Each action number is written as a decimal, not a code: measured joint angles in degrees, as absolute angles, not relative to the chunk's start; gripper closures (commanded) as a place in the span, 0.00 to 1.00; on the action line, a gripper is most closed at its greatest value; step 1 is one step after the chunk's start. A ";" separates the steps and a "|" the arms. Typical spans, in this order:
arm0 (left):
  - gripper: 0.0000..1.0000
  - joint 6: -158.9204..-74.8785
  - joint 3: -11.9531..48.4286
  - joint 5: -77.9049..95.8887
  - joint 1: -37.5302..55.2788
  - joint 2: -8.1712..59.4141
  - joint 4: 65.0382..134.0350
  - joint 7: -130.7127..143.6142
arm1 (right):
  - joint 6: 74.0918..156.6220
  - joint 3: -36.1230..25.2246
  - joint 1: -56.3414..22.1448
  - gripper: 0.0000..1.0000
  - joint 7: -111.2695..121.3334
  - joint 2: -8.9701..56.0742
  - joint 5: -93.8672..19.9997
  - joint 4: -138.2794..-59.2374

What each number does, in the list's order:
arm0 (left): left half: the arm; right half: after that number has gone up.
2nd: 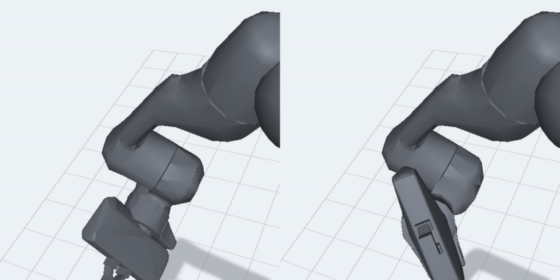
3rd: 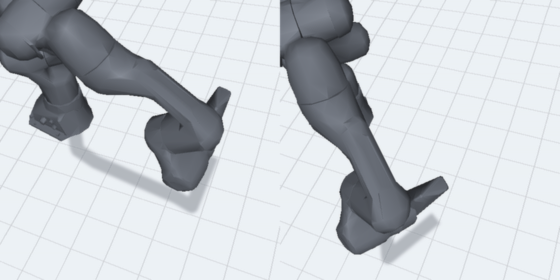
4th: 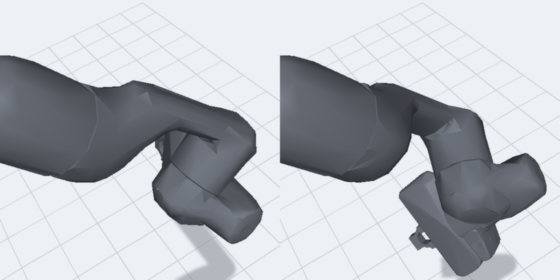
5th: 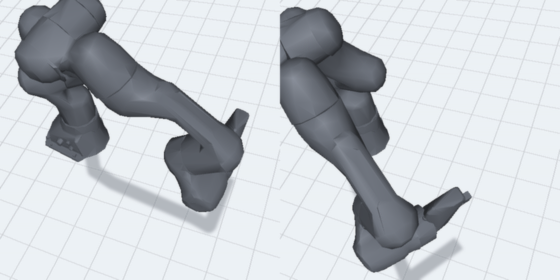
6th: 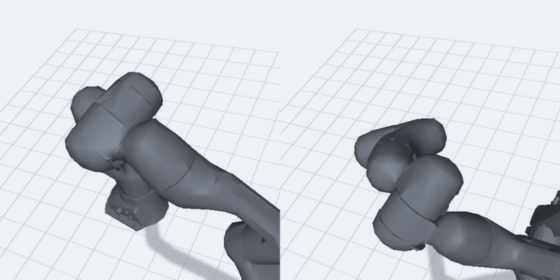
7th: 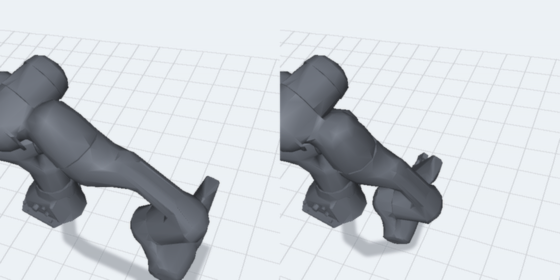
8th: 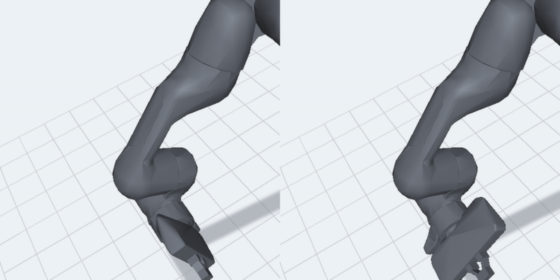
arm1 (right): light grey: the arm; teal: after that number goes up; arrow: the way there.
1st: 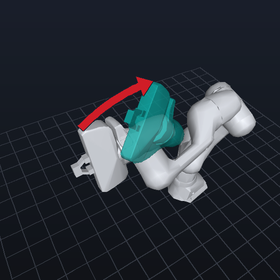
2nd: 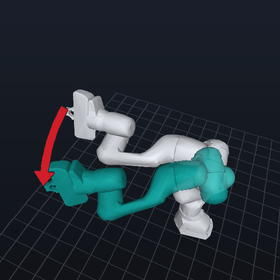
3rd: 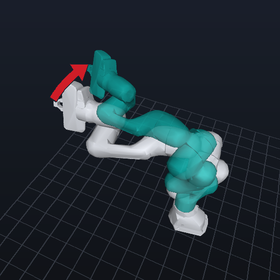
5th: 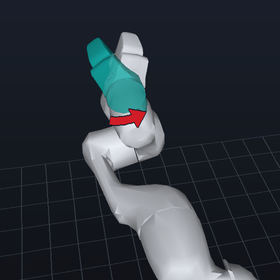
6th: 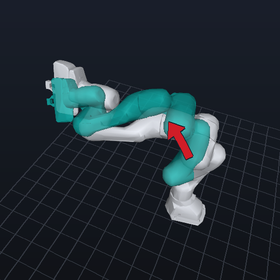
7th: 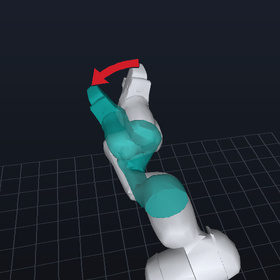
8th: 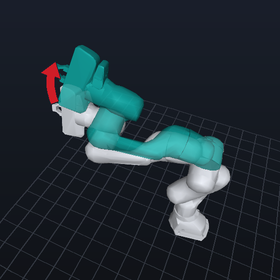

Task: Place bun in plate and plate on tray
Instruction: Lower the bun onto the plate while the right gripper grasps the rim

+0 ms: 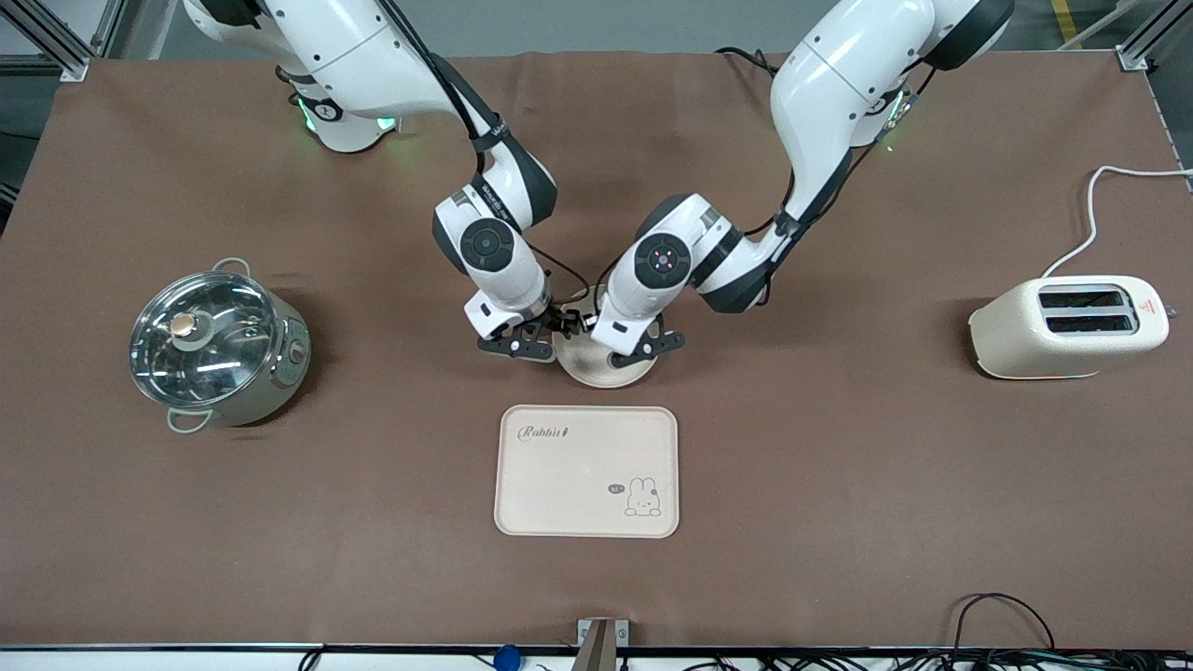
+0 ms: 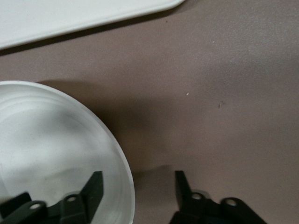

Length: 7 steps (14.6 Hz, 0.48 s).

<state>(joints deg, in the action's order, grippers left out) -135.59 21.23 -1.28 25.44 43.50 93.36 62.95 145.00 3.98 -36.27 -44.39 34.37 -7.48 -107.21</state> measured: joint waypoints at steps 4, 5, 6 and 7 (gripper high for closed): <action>0.00 -135.61 20.64 -1.40 25.32 44.80 92.88 62.94 | 145.10 3.98 -36.28 0.66 -44.40 34.50 -7.48 -107.20; 0.00 -135.59 20.47 -1.43 25.18 44.68 92.41 62.94 | 145.10 3.98 -36.29 0.69 -44.40 34.53 -7.48 -107.20; 0.00 -135.29 20.32 -1.52 24.93 44.26 91.74 62.93 | 145.12 3.98 -36.29 0.74 -44.40 34.63 -7.48 -107.20; 0.00 -134.08 20.04 -1.64 24.54 43.24 90.97 62.92 | 145.33 3.98 -36.30 0.80 -44.40 34.78 -7.48 -107.20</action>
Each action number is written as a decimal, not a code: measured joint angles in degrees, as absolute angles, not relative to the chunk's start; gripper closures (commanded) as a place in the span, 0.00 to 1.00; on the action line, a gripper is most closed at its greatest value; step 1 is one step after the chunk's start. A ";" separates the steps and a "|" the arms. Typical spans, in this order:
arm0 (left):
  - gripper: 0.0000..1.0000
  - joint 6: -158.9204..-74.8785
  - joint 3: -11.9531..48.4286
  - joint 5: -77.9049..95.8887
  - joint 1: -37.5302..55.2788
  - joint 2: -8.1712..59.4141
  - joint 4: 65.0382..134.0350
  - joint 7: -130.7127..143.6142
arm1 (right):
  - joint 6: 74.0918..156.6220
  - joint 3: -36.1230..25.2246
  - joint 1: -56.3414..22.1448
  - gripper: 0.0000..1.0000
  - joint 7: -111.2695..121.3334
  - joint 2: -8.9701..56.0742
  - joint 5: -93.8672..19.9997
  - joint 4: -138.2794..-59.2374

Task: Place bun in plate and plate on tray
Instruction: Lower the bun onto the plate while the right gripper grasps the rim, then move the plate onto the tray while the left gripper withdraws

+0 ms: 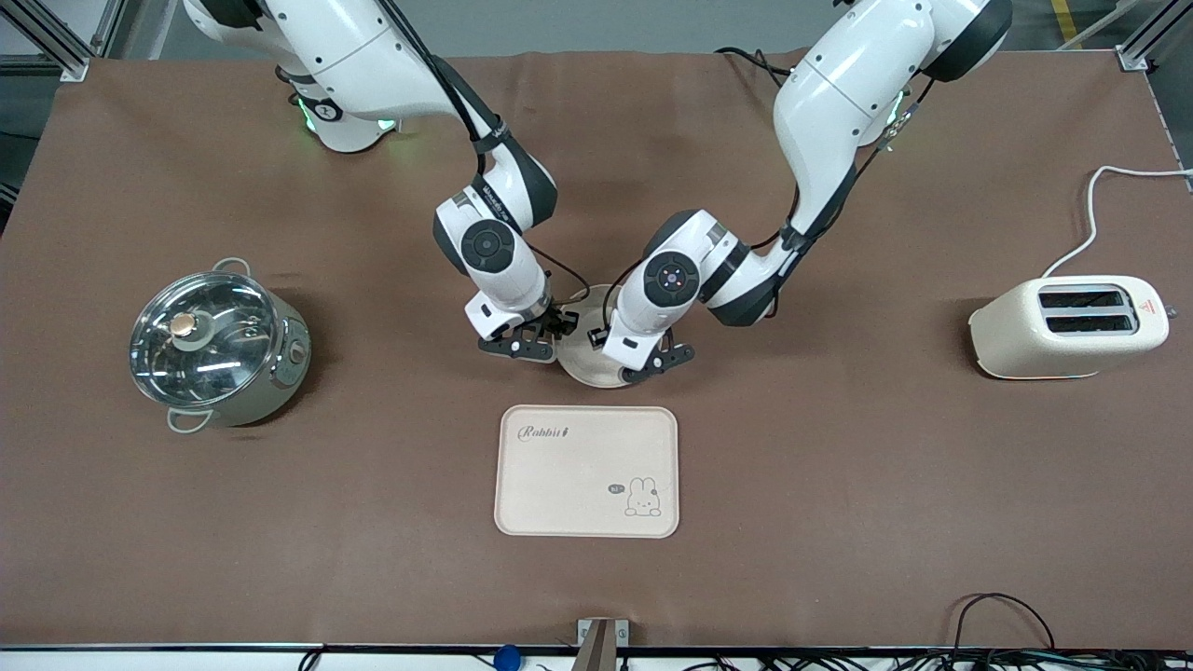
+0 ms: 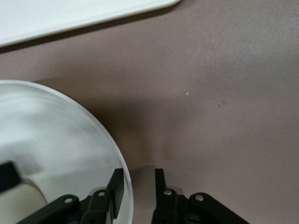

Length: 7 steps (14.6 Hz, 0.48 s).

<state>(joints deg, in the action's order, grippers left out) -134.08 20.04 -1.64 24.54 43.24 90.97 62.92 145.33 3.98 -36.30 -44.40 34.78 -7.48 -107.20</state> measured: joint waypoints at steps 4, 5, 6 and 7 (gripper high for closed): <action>0.00 -121.07 19.38 -4.08 19.81 34.09 86.08 62.09 | 146.22 4.00 -36.65 0.99 -44.40 35.07 -7.48 -107.18; 0.00 -117.18 19.32 -4.99 17.90 31.40 84.75 60.68 | 146.23 4.07 -36.77 0.99 -44.39 34.79 -7.49 -107.14; 0.00 -113.78 19.25 -5.49 15.85 28.90 83.60 58.38 | 146.23 4.07 -36.91 1.00 -44.39 34.66 -7.49 -107.08; 0.00 -111.04 19.16 -5.63 13.72 26.71 82.65 55.34 | 146.29 4.07 -37.02 0.99 -44.40 34.68 -7.49 -107.06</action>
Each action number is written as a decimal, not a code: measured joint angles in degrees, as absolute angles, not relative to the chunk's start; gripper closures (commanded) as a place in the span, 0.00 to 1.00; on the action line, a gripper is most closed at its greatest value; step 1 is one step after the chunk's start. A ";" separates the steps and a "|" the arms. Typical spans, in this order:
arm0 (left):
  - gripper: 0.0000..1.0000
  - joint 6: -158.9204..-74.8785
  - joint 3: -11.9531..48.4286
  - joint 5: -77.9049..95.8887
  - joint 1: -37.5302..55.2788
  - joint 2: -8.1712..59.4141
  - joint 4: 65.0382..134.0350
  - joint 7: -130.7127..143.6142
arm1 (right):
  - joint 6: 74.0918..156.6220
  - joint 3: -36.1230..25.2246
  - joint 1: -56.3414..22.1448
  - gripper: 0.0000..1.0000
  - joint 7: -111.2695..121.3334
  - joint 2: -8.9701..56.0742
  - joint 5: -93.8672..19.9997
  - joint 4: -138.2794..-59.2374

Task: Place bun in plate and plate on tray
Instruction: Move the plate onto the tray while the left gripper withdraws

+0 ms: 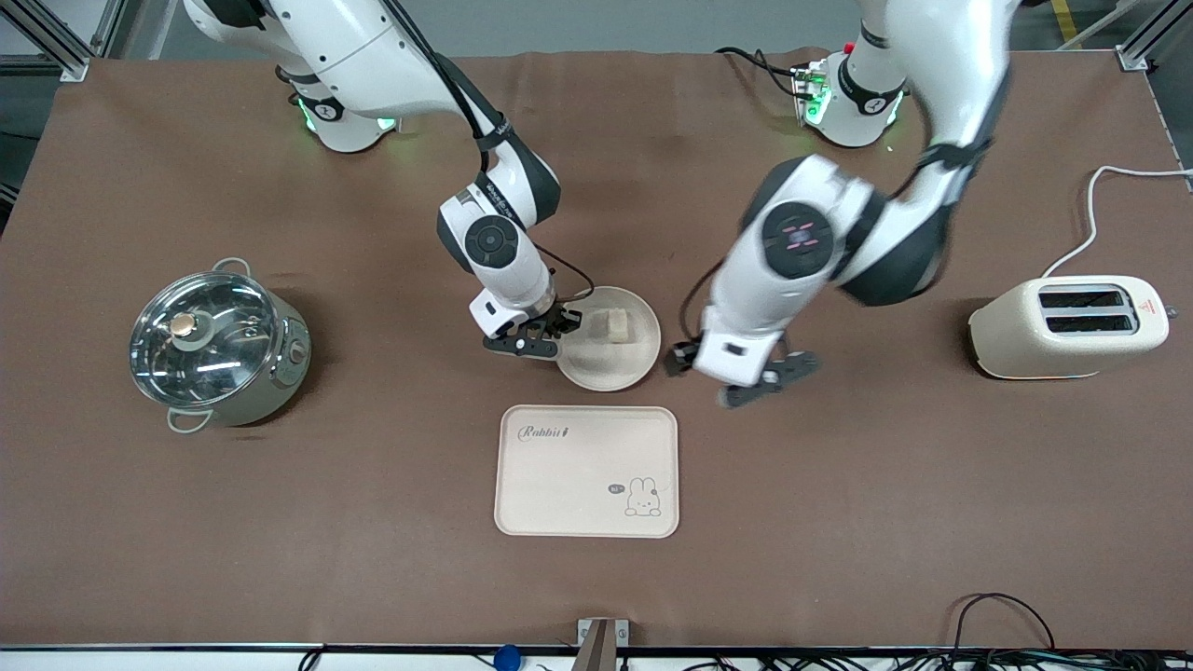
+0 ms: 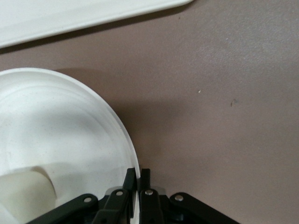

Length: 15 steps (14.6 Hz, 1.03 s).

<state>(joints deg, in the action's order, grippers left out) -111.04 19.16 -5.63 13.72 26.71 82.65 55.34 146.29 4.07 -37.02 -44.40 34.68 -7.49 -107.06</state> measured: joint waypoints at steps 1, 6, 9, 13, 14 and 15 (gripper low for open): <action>0.00 -108.85 19.08 -5.66 11.44 24.69 81.99 51.68 | 146.31 4.07 -37.06 1.00 -44.40 34.53 -7.58 -106.95; 0.00 -100.52 18.88 -5.70 -0.06 16.13 81.18 33.21 | 142.39 3.54 -36.59 1.00 -48.81 31.44 -7.73 -102.43; 0.00 -94.69 18.87 -5.70 -4.59 11.01 81.07 21.24 | 142.04 3.16 -34.59 1.00 -51.57 31.65 -7.87 -96.50; 0.00 -86.37 18.85 -5.70 -6.61 4.69 81.14 11.25 | 141.83 2.91 -29.09 1.00 -52.95 38.50 -9.57 -87.41; 0.00 -85.20 18.62 -5.54 -6.76 3.35 81.44 9.69 | 142.08 2.90 -27.88 1.00 -52.96 40.94 -9.80 -85.44; 0.00 -84.68 17.81 -4.86 -6.58 1.98 82.28 8.28 | 143.02 2.90 -27.04 1.00 -52.96 43.31 -9.88 -83.80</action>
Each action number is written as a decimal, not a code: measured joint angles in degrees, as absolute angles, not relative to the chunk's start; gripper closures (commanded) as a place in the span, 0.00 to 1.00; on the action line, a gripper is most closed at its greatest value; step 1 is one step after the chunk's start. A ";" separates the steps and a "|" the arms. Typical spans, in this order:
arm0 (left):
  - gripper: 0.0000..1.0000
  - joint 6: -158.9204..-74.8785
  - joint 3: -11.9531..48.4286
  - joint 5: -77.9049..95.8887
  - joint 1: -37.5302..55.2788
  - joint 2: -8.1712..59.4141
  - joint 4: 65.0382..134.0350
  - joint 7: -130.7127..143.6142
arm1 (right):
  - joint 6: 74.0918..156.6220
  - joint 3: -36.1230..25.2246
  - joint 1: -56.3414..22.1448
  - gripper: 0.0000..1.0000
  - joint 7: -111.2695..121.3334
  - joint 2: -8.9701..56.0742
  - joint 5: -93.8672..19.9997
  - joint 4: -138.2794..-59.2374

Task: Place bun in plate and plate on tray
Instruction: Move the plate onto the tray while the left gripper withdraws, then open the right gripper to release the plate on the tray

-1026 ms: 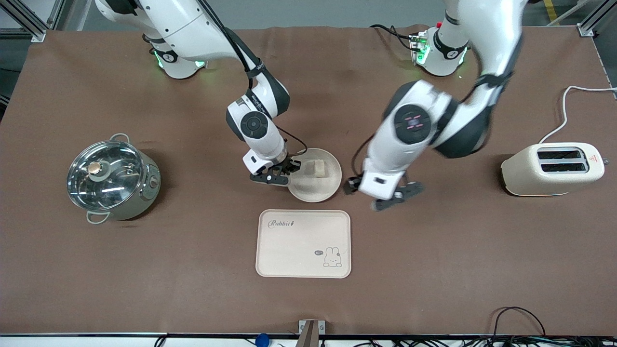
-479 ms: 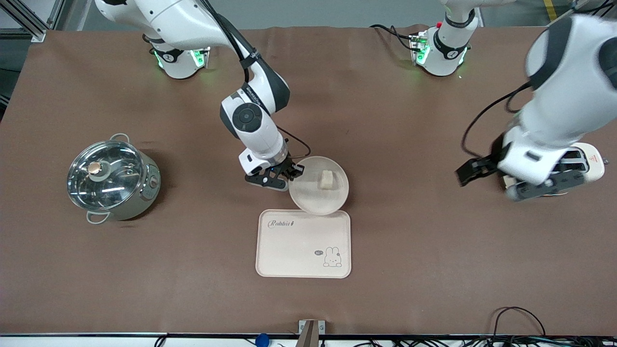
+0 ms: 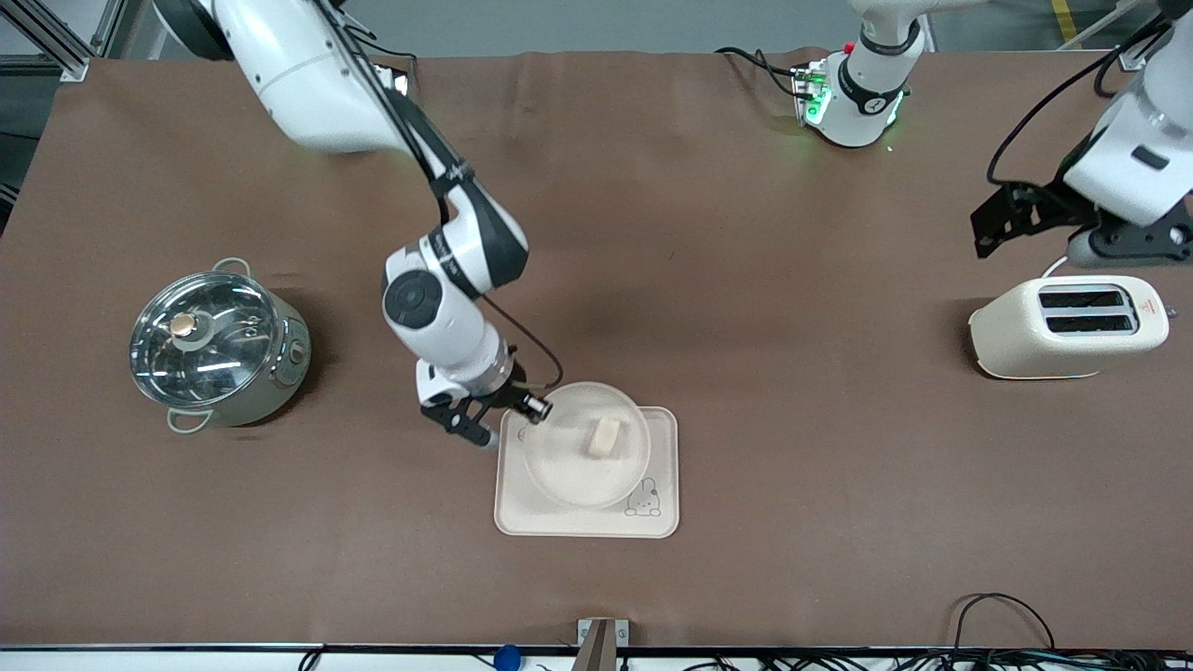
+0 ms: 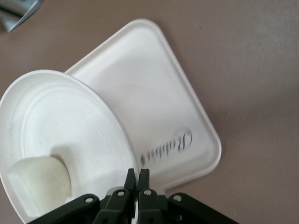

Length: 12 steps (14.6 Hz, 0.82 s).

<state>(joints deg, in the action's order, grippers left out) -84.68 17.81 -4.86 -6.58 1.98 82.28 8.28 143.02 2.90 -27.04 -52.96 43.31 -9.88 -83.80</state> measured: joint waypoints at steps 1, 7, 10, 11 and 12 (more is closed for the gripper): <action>0.00 -84.53 16.20 -3.63 -5.83 0.49 83.78 6.97 | 144.47 2.92 -26.59 1.00 -52.99 45.42 -9.89 -82.58; 0.00 -85.21 8.80 -1.98 0.55 -6.56 93.06 5.41 | 147.22 3.22 -26.93 0.86 -53.12 50.03 -9.89 -80.42; 0.00 -85.56 8.67 -1.98 0.57 -6.98 93.83 5.41 | 147.93 3.24 -27.03 0.49 -53.14 50.30 -9.89 -80.41; 0.00 -85.67 8.67 -1.98 0.57 -6.94 93.99 5.41 | 148.07 3.23 -27.02 0.35 -53.13 50.31 -9.84 -80.36; 0.00 -85.77 8.67 -1.98 0.59 -6.90 94.13 5.41 | 148.26 3.24 -27.04 0.20 -53.12 50.29 -9.74 -80.14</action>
<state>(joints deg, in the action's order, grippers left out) -85.77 8.67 -1.98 0.59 -6.90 94.13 5.41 148.26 3.24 -27.04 -53.12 50.29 -9.74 -80.14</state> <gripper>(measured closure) 0.000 0.586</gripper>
